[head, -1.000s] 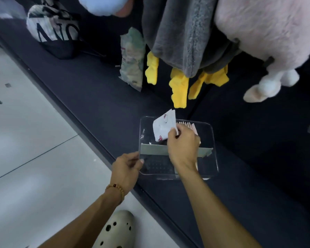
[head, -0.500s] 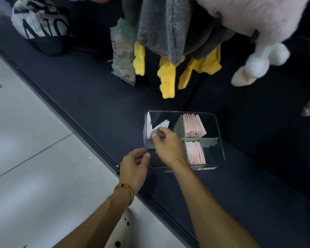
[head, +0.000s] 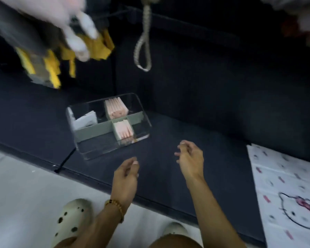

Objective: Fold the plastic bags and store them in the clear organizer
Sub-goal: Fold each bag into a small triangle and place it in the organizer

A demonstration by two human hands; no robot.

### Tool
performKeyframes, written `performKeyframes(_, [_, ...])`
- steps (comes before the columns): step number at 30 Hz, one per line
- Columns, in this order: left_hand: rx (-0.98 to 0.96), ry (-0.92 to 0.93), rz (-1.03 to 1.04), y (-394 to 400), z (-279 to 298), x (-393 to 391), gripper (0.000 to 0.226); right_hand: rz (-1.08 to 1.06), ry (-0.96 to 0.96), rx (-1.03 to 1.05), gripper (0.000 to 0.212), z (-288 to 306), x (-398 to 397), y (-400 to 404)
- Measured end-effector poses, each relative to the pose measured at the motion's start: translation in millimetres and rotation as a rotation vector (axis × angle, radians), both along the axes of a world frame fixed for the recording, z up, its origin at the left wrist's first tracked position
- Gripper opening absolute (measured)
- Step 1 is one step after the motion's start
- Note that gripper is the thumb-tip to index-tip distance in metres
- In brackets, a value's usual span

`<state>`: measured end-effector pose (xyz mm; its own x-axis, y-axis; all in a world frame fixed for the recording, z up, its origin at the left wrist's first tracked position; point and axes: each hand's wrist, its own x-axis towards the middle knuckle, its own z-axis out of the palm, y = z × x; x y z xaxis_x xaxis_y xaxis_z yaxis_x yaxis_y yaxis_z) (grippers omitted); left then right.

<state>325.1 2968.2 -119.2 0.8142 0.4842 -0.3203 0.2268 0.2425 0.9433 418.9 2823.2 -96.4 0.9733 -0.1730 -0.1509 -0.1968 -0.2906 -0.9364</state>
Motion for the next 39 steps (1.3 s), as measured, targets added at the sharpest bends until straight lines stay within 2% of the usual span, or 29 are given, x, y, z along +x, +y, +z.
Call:
performKeyframes(5, [-0.023, 0.017, -0.236, -98.1, -13.2, 18.2, 0.017, -0.313, 0.055, -0.131, 0.014, -19.6, -24.0, -158.6])
performKeyframes(9, [-0.011, 0.028, -0.380, -163.5, -29.9, 29.4, 0.018, -0.499, 0.164, -0.383, 0.029, -34.2, -66.0, -282.7])
performKeyframes(12, [0.002, 0.031, -0.455, -201.1, -40.2, 38.4, 0.019, -0.455, 0.307, -0.516, 0.048, -44.0, -98.8, -354.2])
performKeyframes(14, [0.020, 0.025, -0.501, -220.1, -44.0, 43.8, 0.019, -0.251, 0.457, -0.682, 0.067, -55.3, -110.5, -379.0])
performKeyframes(16, [0.040, 0.015, -0.549, -234.8, -46.6, 46.5, 0.018, -0.073, 0.491, -0.874, 0.066, -68.8, -117.6, -384.6])
performKeyframes(19, [0.083, 0.026, -0.609, -249.8, -48.6, 47.1, 0.019, -0.109, 0.310, -1.017, 0.037, -79.5, -123.4, -375.9])
performKeyframes(21, [0.120, 0.042, -0.645, -257.5, -47.5, 46.1, 0.018, -0.122, 0.236, -1.078, 0.026, -79.4, -122.8, -368.3])
performKeyframes(23, [0.157, 0.045, -0.685, -264.8, -45.6, 45.8, 0.016, -0.140, 0.178, -1.041, 0.027, -75.1, -118.7, -359.6])
performKeyframes(26, [0.169, 0.088, -0.770, -270.6, -43.3, 44.3, 0.013, -0.130, -0.010, -0.956, 0.030, -60.7, -111.7, -331.1])
performKeyframes(29, [0.069, 0.136, -0.871, -271.1, -35.8, 40.7, 0.037, 0.003, -0.150, -0.905, 0.033, -49.5, -105.0, -292.6])
performKeyframes(30, [0.035, 0.120, -0.859, -270.4, -33.1, 40.4, 0.044, 0.056, -0.167, -0.888, 0.034, -47.9, -102.4, -279.4])
performKeyframes(31, [0.036, 0.094, -0.814, -268.4, -30.2, 40.8, 0.040, 0.102, -0.183, -0.871, 0.036, -47.1, -100.2, -266.5])
performKeyframes(34, [0.138, 0.062, -0.542, -247.6, -28.0, 47.9, 0.008, 0.171, -0.201, -0.809, 0.046, -49.2, -95.2, -235.3])
performKeyframes(37, [0.106, 0.126, -0.333, -206.4, -30.3, 56.2, 0.009, 0.338, -0.059, -0.830, 0.088, -59.8, -97.8, -214.8])
performKeyframes(39, [0.084, 0.173, -0.272, -172.5, -33.5, 62.3, 0.013, 0.462, 0.041, -0.911, 0.092, -70.8, -100.2, -208.7])
